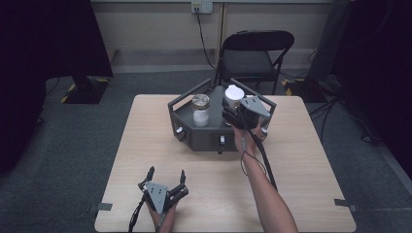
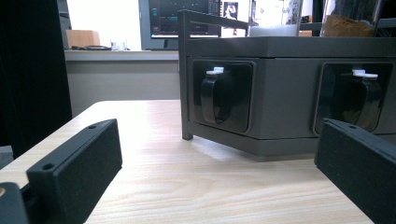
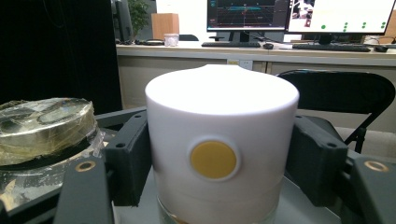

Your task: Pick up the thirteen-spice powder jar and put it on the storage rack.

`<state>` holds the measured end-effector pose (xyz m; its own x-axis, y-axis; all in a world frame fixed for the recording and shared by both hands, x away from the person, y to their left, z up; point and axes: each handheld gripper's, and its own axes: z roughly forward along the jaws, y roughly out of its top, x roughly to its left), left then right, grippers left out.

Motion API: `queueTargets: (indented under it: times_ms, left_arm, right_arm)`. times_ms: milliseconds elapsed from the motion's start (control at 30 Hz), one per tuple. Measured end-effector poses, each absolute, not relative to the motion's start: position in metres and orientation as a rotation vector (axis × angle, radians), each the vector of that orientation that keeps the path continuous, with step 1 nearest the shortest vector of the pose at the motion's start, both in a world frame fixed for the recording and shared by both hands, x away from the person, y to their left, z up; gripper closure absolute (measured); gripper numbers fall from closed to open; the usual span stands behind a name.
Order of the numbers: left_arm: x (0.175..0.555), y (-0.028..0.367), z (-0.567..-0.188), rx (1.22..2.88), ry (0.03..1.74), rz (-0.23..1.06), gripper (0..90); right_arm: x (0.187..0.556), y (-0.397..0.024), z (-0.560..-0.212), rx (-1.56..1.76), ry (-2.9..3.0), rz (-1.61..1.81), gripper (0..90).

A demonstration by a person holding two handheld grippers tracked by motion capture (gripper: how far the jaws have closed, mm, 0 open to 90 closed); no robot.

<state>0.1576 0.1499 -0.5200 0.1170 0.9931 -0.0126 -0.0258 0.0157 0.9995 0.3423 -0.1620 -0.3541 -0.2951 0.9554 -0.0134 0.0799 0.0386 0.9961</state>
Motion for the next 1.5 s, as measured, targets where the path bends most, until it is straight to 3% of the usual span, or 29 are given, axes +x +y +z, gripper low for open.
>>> queueTargets:
  times_ms: [533,800,1500]
  left_arm:
    - [0.158,0.15,-0.52,1.232,1.11,1.125,0.1]
    - [0.158,0.15,-0.52,1.232,1.11,1.125,0.2]
    - [0.158,0.15,-0.52,1.232,1.11,1.125,0.1]
  right_arm:
    - [0.344,-0.165,-0.351,1.087,1.528,1.351,25.8]
    - [0.346,-0.165,-0.356,1.084,1.501,1.358,0.5]
    - [0.337,-0.17,-0.359,1.099,1.469,1.404,0.0]
